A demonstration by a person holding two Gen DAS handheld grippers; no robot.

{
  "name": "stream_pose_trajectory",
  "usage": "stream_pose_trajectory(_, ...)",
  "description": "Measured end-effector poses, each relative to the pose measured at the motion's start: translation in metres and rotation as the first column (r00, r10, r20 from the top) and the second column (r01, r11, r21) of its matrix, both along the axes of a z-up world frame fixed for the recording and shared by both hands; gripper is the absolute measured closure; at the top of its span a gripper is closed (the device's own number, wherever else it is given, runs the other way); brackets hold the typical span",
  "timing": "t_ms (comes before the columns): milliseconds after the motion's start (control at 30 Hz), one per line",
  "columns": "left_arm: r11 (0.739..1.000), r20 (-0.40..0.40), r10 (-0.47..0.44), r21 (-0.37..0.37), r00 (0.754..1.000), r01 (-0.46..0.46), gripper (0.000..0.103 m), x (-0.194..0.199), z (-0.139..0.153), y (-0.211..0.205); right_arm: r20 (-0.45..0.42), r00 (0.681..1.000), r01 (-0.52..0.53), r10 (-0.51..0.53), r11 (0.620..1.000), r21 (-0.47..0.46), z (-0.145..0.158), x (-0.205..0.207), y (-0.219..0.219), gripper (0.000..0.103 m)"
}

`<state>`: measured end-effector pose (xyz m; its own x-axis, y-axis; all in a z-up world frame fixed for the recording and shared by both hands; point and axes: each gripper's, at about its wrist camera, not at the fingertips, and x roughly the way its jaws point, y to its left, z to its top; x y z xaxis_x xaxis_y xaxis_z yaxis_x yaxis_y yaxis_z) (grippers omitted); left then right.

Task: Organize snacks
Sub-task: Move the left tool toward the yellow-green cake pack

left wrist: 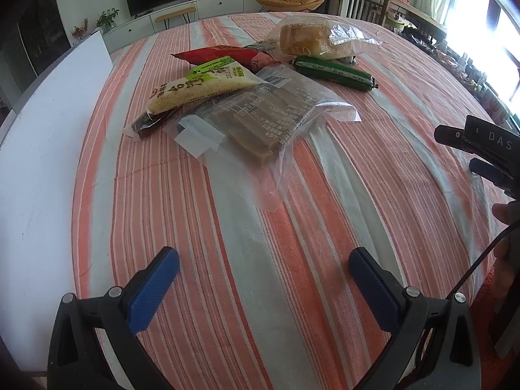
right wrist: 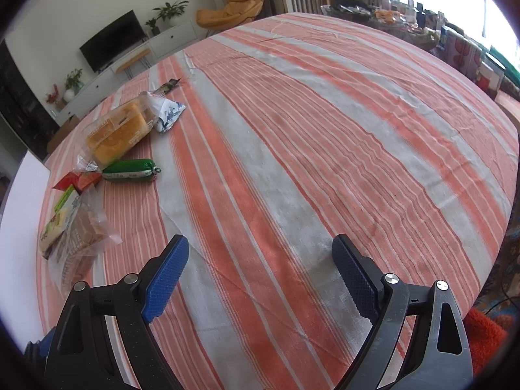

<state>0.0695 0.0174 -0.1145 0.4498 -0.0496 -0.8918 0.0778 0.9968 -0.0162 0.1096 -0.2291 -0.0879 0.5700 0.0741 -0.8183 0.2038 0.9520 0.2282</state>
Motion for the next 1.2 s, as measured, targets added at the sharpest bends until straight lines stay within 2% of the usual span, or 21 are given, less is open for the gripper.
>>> stream_pose_trajectory(100,0.997,-0.022,-0.043,-0.062,0.999,0.041,0.000,-0.002,0.006,0.006,0.001,1.000,0.002,-0.002,1.000,0.002,0.000,0.000,0.000,0.011)
stream_pose_trajectory(167,0.994,-0.004,-0.057,-0.089,0.998,0.056,0.000,-0.003,0.016,0.010,-0.001,1.000,0.000,0.000,1.000,-0.004,0.000,0.000,0.000,0.011)
stream_pose_trajectory(367,0.993,0.091,-0.081,-0.081,0.993,0.088,0.000,0.024,0.069,0.027,-0.002,1.000,0.000,0.000,1.000,-0.009,0.000,0.000,0.000,0.011)
stream_pose_trajectory(467,0.993,0.080,-0.094,-0.064,0.992,0.099,0.000,0.059,0.086,0.042,-0.001,1.000,0.001,-0.001,1.000,-0.006,0.000,0.000,0.000,0.011)
stream_pose_trajectory(533,0.991,0.078,-0.127,-0.029,0.989,0.129,0.000,0.087,0.089,0.045,-0.002,1.000,0.001,-0.001,1.000,-0.010,0.000,0.000,0.000,0.011)
stream_pose_trajectory(600,0.984,0.083,-0.175,0.038,0.981,0.172,0.000,0.112,0.084,0.040,-0.003,1.000,0.000,0.000,1.000,-0.014,-0.001,0.000,0.001,0.011)
stream_pose_trajectory(700,0.946,0.075,-0.300,0.154,0.951,0.286,0.000,0.139,0.059,0.024,-0.001,1.000,0.001,-0.001,1.000,-0.009,0.000,0.000,0.000,0.011)
stream_pose_trajectory(733,0.932,0.055,-0.323,0.190,0.945,0.308,0.001,0.143,0.049,0.020,0.000,1.000,0.001,-0.001,1.000,-0.004,0.000,0.000,0.000,0.011)
stream_pose_trajectory(767,0.926,0.017,-0.335,0.193,0.942,0.325,0.002,0.146,0.039,0.019,0.002,1.000,0.002,-0.002,1.000,0.001,0.000,0.000,-0.001,0.011)
stream_pose_trajectory(800,0.933,-0.022,-0.335,0.131,0.942,0.335,0.004,0.145,0.031,0.019,0.004,1.000,0.003,-0.003,1.000,0.008,0.000,-0.001,-0.001,0.011)
stream_pose_trajectory(833,0.944,-0.049,-0.329,0.004,0.943,0.329,0.006,0.142,0.031,0.022,0.007,1.000,0.004,-0.004,1.000,0.016,0.000,-0.001,-0.003,0.011)
stream_pose_trajectory(867,0.938,-0.081,-0.337,-0.112,0.938,0.328,0.006,0.135,0.032,0.023,0.010,1.000,0.006,-0.006,1.000,0.026,0.000,-0.001,-0.004,0.011)
stream_pose_trajectory(900,0.914,-0.102,-0.375,-0.205,0.921,0.349,0.006,0.126,0.032,0.021,0.013,1.000,0.008,-0.008,0.999,0.037,0.000,-0.002,-0.006,0.011)
stream_pose_trajectory(933,0.884,-0.104,-0.424,-0.264,0.900,0.386,0.006,0.114,0.035,0.016,0.016,1.000,0.011,-0.011,0.999,0.046,0.000,-0.002,-0.007,0.011)
stream_pose_trajectory(967,0.868,-0.088,-0.455,-0.263,0.886,0.420,0.006,0.101,0.039,0.013,0.018,1.000,0.013,-0.014,0.999,0.050,0.000,-0.002,-0.007,0.011)
stream_pose_trajectory(1033,0.868,-0.061,-0.468,-0.223,0.882,0.444,0.006,0.086,0.047,0.012,0.014,1.000,0.014,-0.014,0.999,0.038,0.000,-0.001,-0.004,0.011)
stream_pose_trajectory(1133,0.898,-0.016,-0.403,-0.199,0.915,0.392,0.006,0.079,0.061,0.024,0.004,1.000,0.010,-0.010,1.000,0.005,0.000,0.001,0.000,0.011)
stream_pose_trajectory(1200,0.918,-0.012,-0.377,-0.137,0.926,0.372,0.006,0.079,0.062,0.027,0.002,1.000,0.009,-0.009,1.000,-0.001,-0.001,0.001,0.001,0.011)
